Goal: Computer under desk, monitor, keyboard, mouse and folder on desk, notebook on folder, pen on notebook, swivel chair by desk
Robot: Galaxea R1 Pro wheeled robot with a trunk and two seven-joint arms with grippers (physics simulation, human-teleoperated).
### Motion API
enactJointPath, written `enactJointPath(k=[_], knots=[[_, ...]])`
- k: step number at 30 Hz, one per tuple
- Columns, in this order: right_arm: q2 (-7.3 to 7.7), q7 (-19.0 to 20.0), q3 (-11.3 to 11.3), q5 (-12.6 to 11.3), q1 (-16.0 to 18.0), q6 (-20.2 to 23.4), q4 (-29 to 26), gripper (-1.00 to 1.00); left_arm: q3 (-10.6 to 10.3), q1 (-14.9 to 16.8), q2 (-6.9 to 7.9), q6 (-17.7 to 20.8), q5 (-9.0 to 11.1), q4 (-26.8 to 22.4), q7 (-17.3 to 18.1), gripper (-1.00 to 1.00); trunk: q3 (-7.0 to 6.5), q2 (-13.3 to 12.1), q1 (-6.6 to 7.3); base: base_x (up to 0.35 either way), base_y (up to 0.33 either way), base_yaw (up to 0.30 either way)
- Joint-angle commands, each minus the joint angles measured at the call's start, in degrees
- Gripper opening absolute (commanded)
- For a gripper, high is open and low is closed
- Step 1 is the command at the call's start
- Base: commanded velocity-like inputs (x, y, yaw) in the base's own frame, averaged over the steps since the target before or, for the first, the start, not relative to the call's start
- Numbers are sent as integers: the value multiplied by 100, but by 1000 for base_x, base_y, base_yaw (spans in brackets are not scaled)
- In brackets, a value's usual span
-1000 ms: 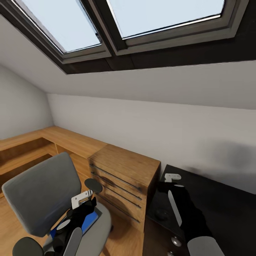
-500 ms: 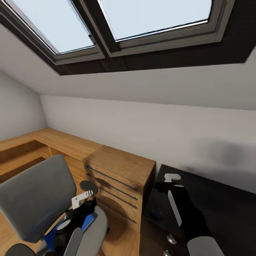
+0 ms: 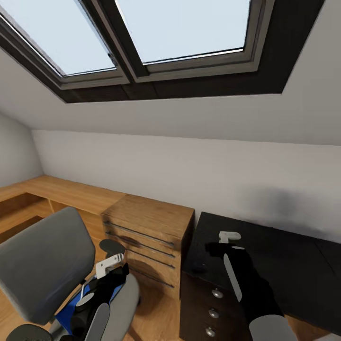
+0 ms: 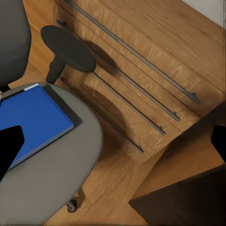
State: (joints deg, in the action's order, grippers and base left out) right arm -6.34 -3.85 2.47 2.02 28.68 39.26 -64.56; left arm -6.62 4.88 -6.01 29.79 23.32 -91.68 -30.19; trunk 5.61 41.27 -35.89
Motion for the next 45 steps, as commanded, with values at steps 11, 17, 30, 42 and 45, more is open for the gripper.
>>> enactJointPath(k=[11,17,30,42,45], knots=[[-15,-8,-8,27,6,-10,75,100,-6,5,3,9,59,-7,-57,100,7,10,0,-250,233,-295],[-16,-9,-9,27,6,-15,94,100,-7,4,-6,9,59,-7,-55,100,7,10,0,-131,84,-299],[-18,-14,5,27,-38,-614,188,100,-461,5,-31,-17,83,-4,-100,100,13,90,-44,-6,4,-264],[6,-25,2,94,-1065,-1761,419,100,-428,-22,46,-34,87,1188,-126,100,227,571,-307,0,0,-13],[8,-19,0,122,-1264,-1948,420,100,-438,-85,40,-39,83,1464,-129,100,263,651,-351,0,0,0]])
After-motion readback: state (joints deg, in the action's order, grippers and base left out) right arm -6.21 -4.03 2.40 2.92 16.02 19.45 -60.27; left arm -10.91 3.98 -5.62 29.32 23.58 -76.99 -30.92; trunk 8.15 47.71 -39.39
